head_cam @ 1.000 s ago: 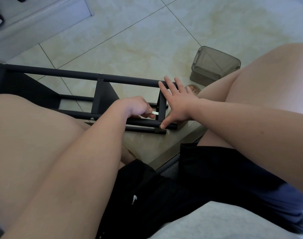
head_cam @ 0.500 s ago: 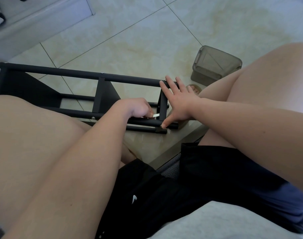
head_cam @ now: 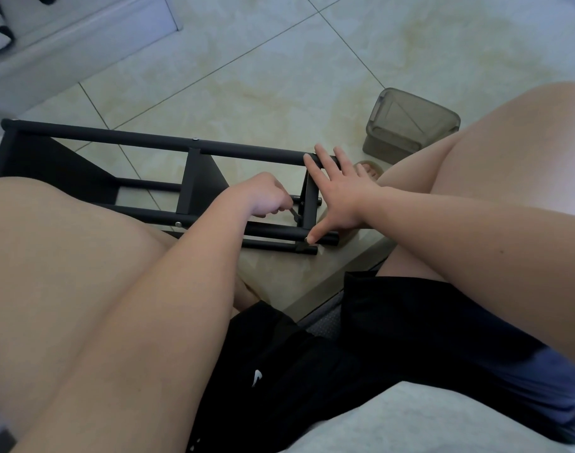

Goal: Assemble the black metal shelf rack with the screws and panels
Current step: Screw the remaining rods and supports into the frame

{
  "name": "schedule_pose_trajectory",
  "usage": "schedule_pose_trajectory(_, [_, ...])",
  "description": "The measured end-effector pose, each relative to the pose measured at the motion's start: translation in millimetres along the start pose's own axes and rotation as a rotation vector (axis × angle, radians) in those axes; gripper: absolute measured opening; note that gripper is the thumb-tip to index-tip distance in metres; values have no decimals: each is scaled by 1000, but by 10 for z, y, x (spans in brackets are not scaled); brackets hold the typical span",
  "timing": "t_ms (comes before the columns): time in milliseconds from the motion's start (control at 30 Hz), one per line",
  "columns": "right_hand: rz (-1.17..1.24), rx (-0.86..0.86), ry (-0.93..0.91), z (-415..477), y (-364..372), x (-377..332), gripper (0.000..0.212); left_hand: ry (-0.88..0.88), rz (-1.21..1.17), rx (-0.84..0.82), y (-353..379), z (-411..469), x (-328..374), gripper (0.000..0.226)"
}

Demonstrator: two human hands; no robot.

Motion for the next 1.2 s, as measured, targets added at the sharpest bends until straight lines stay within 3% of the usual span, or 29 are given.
schedule_pose_trajectory(67, [-1, 0, 1, 3, 1, 3, 158, 4, -105, -50, 27, 20, 2, 10])
schedule_pose_trajectory(267, [-2, 9, 0, 13, 10, 7, 159, 31, -190, -59, 61, 45, 22, 26])
schedule_pose_trajectory(567, [-7, 11, 2, 20, 22, 5, 160, -78, -485, -180, 126, 47, 3, 9])
schedule_pose_trajectory(1200, [-5, 20, 0, 27, 26, 15, 159, -153, -522, -84, 133, 1, 130, 5])
Point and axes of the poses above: each hand's wrist, its own z-axis towards the middle knuckle, its own y-axis out of the palm, x = y × z, the point moved 2 cm from there along z, towards the middle knuckle, and after that the axes turned 15 degrees about -y, right-handed, at the moved point
